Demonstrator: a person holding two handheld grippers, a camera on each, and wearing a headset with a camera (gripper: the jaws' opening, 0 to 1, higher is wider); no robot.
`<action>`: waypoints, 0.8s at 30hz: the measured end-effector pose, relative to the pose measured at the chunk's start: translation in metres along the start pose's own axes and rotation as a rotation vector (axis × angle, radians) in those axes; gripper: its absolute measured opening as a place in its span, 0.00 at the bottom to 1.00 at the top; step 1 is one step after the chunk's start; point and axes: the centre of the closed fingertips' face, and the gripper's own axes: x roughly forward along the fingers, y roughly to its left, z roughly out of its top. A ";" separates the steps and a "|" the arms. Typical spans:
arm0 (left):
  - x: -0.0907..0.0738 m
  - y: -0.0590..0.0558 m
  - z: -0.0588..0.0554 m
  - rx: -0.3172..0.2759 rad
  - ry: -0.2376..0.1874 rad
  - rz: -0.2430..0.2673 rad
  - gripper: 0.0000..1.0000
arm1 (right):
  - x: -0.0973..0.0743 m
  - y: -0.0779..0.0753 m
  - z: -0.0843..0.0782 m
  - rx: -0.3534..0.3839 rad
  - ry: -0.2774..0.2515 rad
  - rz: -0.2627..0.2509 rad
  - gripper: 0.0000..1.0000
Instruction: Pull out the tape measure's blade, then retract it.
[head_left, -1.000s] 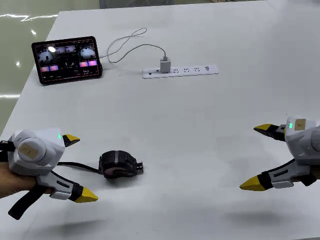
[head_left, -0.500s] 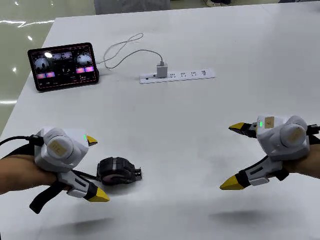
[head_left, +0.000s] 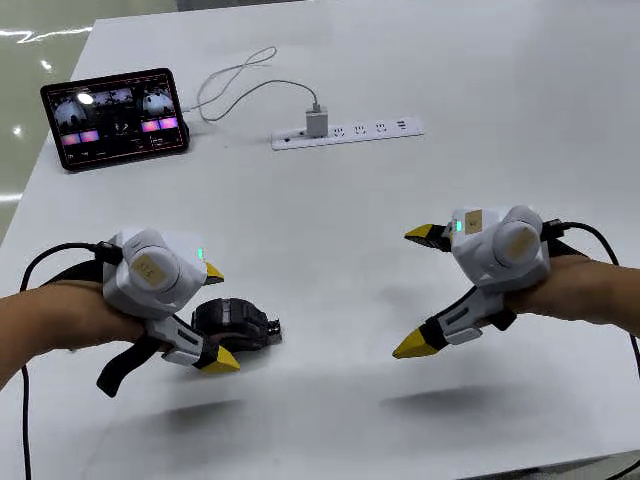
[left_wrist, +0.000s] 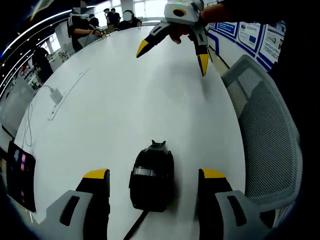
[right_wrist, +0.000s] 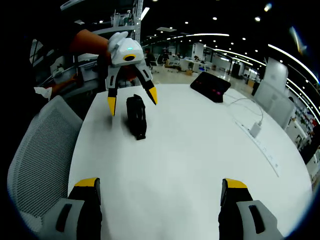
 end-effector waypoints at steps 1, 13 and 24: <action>0.002 0.000 0.000 0.006 0.009 0.000 0.64 | 0.003 0.001 0.002 -0.001 0.000 0.008 0.99; 0.014 0.002 -0.004 0.040 0.065 0.005 0.40 | 0.025 0.004 0.017 -0.012 -0.010 0.036 0.99; 0.016 0.003 -0.004 0.107 0.087 -0.010 0.31 | 0.037 0.009 0.028 -0.055 -0.037 0.068 0.99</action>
